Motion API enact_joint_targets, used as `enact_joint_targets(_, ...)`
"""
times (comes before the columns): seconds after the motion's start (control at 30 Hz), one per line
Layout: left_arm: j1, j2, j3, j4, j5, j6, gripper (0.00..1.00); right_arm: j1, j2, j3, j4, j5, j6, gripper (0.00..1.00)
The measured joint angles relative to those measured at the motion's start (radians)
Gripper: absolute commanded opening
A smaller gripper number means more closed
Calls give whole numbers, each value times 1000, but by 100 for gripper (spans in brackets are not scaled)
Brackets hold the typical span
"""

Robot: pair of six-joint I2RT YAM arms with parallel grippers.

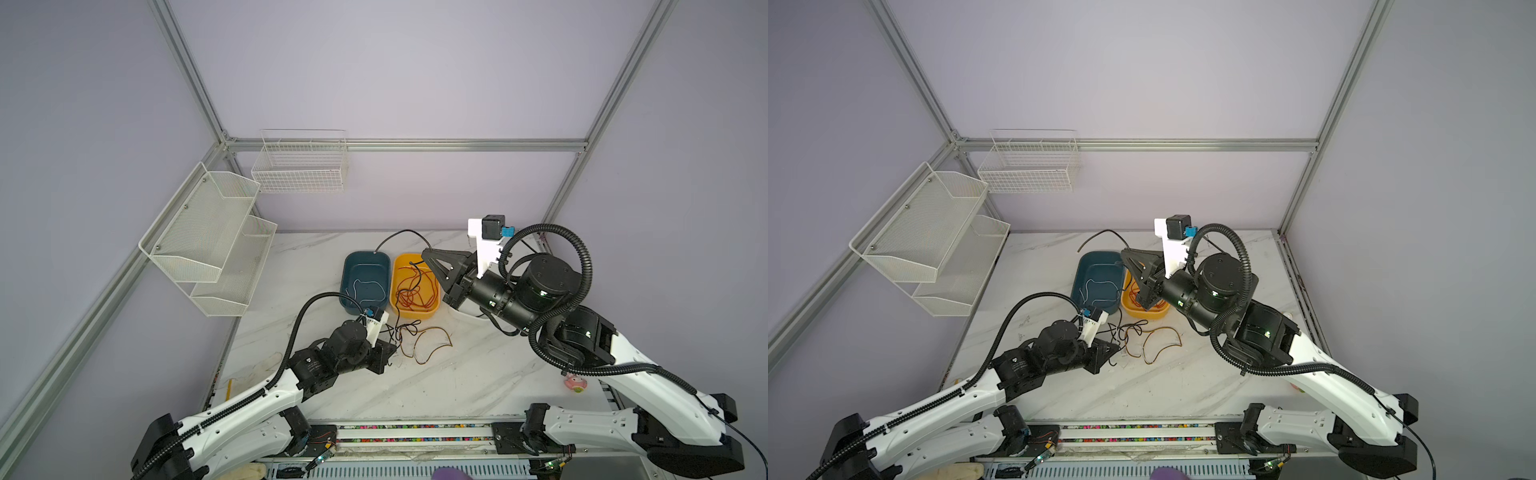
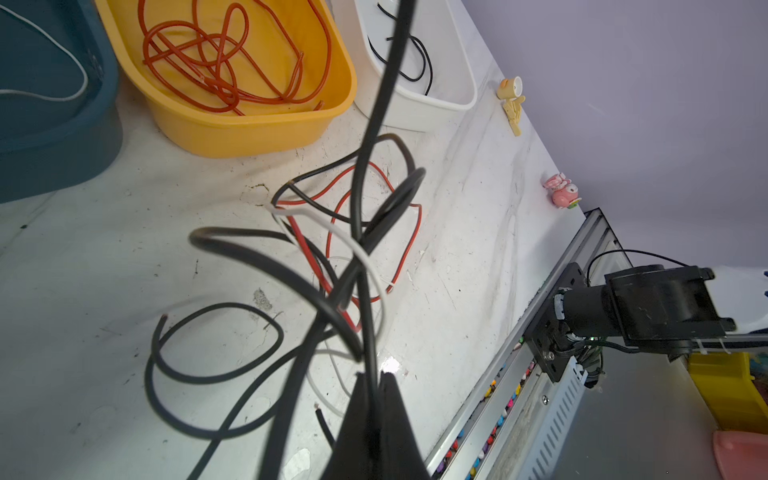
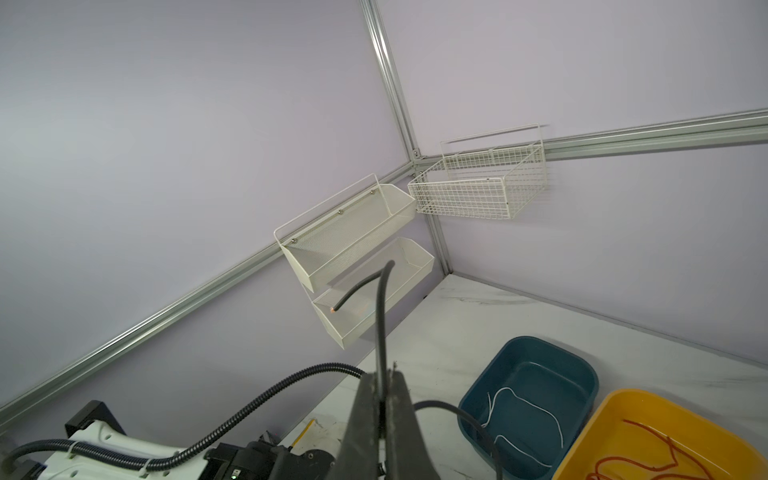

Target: Untangle the cables

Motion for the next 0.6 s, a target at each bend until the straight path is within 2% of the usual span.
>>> enact_joint_targets(0.2,0,-90,2,-100,20,0,0,0,-31,-73,2,177,-39,0)
enact_joint_targets(0.33,0,-142,3,-164,34,0,0,-1,-36,-109,1,229,-48,0)
enact_joint_targets(0.43,0,-163,3,-194,38,6,24,-1,-36,-124,1,218,-48,0)
enact_joint_targets(0.5,0,-166,3,-202,40,12,45,-1,-36,-130,0,207,-48,0)
enact_joint_targets(0.6,0,-164,12,-232,39,22,57,-1,-38,-137,-4,205,-48,0)
